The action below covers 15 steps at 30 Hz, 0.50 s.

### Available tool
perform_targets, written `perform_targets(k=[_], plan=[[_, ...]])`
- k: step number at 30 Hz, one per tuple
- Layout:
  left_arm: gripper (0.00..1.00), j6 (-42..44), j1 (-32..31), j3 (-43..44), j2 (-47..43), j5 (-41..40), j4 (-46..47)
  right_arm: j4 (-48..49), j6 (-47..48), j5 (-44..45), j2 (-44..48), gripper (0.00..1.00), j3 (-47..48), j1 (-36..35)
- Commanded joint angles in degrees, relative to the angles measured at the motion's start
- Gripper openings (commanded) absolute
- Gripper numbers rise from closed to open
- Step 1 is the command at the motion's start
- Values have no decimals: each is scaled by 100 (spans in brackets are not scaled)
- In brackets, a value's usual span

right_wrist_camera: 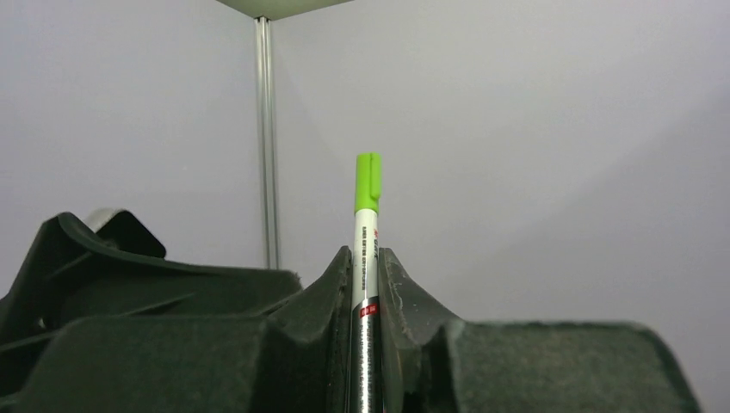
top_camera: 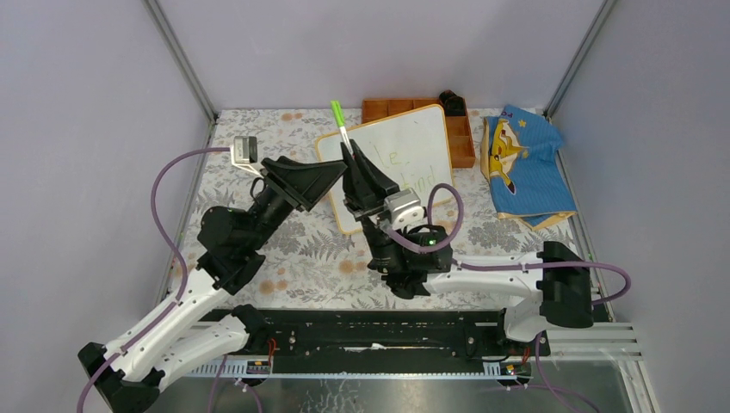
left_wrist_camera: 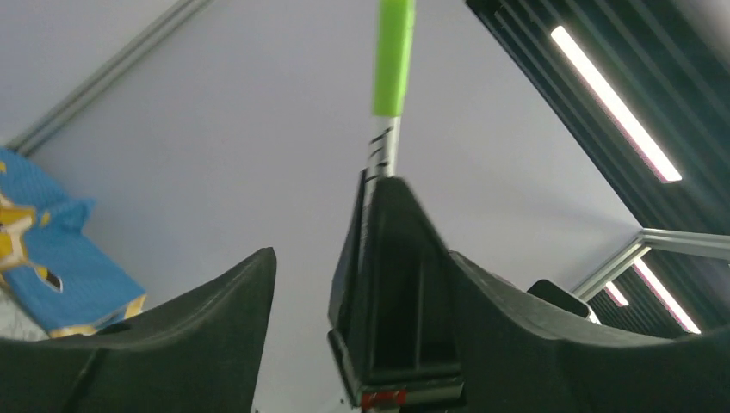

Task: Write a sentence on the whiteboard
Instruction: Close the pen cap at the center of the board.

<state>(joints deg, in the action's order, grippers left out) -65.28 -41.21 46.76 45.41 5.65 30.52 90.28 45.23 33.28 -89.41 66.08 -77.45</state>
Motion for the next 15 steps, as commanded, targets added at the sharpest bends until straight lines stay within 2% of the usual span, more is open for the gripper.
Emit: perform_targets(k=[1, 5, 10, 15], plan=[[83, 279, -31, 71, -126, 85, -545, 665, -137, -195, 500, 0, -197, 11], [90, 716, -27, 330, -278, -355, -998, 233, -455, -201, 946, 0, -631, 11], [90, 1399, -26, 874, -235, -704, -1469, -918, -1202, -580, 1720, 0, -1162, 11], [90, 1747, -25, 1209, -103, -615, -1437, -1949, -1880, -1040, 2415, 0, -1525, 11]])
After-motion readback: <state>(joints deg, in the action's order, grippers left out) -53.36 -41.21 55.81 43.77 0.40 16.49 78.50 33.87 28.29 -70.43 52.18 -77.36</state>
